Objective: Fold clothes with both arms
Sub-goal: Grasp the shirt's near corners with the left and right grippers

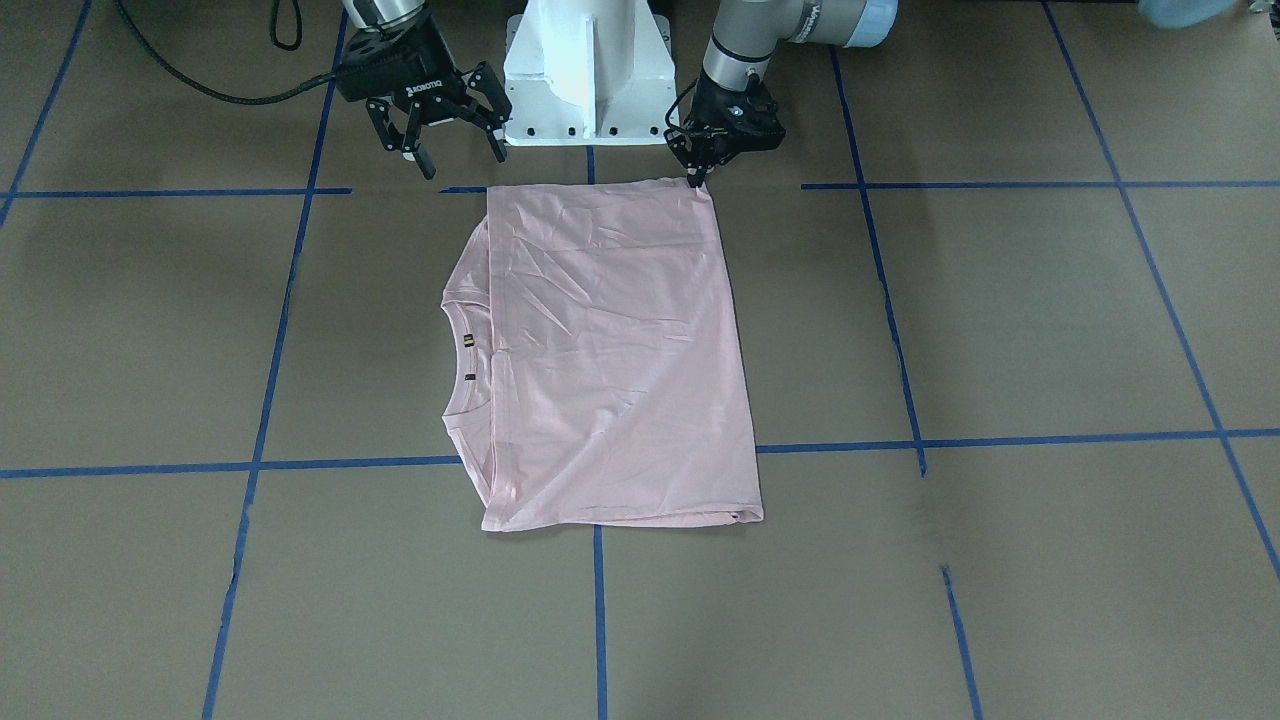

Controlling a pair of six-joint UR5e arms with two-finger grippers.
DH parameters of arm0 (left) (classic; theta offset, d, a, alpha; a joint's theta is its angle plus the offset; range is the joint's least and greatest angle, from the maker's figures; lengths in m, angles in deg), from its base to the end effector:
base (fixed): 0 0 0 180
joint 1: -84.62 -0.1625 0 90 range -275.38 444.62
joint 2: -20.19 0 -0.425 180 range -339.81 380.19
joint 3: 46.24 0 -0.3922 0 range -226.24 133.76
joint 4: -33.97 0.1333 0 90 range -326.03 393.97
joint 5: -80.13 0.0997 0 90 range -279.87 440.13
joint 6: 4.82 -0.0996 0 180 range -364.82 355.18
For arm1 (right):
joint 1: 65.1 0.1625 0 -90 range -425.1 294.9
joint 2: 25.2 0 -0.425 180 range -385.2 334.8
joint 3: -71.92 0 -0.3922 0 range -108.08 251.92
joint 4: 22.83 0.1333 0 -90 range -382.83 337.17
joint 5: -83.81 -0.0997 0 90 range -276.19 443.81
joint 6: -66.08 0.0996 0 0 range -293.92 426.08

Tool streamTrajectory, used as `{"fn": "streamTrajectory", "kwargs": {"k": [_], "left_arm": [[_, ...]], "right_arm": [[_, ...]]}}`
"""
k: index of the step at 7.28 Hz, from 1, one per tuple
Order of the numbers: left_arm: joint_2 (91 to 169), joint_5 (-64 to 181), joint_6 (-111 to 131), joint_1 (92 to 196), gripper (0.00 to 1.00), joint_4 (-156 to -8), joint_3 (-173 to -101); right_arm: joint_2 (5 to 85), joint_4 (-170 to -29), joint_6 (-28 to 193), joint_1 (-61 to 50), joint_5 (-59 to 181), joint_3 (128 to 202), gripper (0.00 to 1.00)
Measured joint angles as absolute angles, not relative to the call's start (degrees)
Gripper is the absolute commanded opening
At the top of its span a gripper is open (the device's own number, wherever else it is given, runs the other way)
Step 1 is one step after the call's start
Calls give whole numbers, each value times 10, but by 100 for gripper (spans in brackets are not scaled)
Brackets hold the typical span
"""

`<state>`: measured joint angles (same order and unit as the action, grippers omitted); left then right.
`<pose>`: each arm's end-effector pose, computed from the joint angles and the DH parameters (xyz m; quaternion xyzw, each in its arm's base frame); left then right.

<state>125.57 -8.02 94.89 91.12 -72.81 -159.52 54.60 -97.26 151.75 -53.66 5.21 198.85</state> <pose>0.5385 -0.1988 0.3016 0.0013 0.4653 -0.1322 0.8752 -0.4348 -0.2441 0.2495 0.1550 -0.5012 0.1043 0.8449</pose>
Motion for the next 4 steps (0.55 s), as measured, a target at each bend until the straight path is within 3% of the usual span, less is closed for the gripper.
{"fn": "streamTrajectory", "kwargs": {"k": [4], "left_arm": [[1258, -80, 948, 911, 0, -728, -1604]], "right_arm": [[488, -1056, 1639, -542, 52, 1911, 69]]}}
